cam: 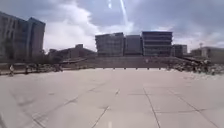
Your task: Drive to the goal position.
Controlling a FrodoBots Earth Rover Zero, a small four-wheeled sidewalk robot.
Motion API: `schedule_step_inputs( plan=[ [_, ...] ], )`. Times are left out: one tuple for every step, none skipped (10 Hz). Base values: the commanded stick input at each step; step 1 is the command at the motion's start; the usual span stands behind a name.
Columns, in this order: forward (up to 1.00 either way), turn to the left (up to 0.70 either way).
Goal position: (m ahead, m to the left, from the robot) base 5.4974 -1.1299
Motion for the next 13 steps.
schedule_step_inputs(
  plan=[
    [0.7,0.0],
    [0.7,0.0],
    [0.7,0.0],
    [0.7,0.0],
    [0.7,0.0],
    [0.7,0.0],
    [0.7,0.0],
    [0.7,0.0],
    [0.7,0.0],
    [0.7,0.0],
    [0.7,0.0],
    [0.7,0.0],
    [0.7,-0.03]
  ],
)
